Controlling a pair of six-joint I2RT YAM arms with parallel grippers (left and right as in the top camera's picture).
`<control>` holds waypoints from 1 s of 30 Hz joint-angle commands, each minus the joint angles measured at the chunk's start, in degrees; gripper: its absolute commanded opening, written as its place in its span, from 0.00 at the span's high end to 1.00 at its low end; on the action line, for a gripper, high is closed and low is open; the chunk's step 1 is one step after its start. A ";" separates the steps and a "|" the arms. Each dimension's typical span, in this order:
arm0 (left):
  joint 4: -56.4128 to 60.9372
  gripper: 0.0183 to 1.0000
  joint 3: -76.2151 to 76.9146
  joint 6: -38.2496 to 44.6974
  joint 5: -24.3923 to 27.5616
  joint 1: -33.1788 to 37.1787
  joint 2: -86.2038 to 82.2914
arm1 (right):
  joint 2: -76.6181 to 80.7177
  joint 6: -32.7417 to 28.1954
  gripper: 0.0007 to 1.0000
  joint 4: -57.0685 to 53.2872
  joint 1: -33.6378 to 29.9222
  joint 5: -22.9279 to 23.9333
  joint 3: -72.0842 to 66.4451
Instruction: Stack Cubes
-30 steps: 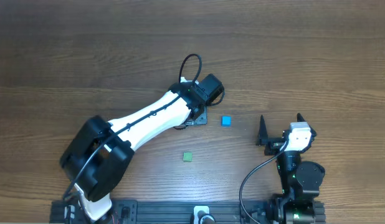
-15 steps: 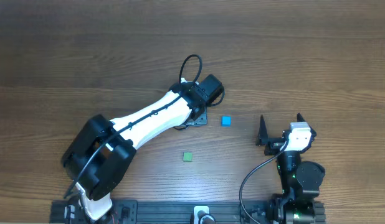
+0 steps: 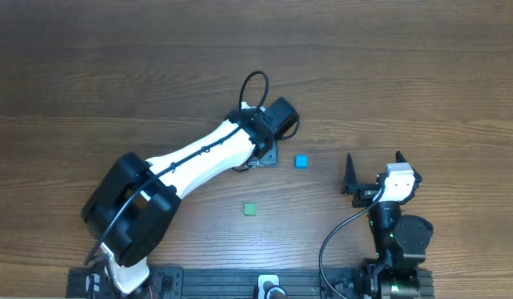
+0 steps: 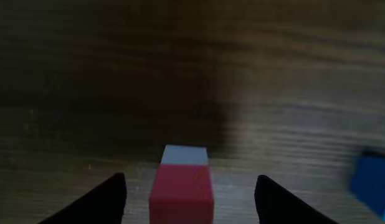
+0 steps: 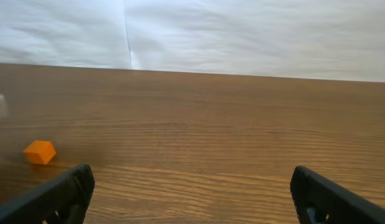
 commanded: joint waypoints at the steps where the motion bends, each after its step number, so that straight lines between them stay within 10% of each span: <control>1: -0.24 0.31 7.87 -0.15 -0.42 2.80 1.09 | -0.24 -0.39 0.01 0.09 -0.15 0.37 -0.48; 30: -0.39 0.38 20.81 6.34 0.83 9.81 17.14 | -0.24 -0.39 0.01 0.09 -0.15 0.37 -0.48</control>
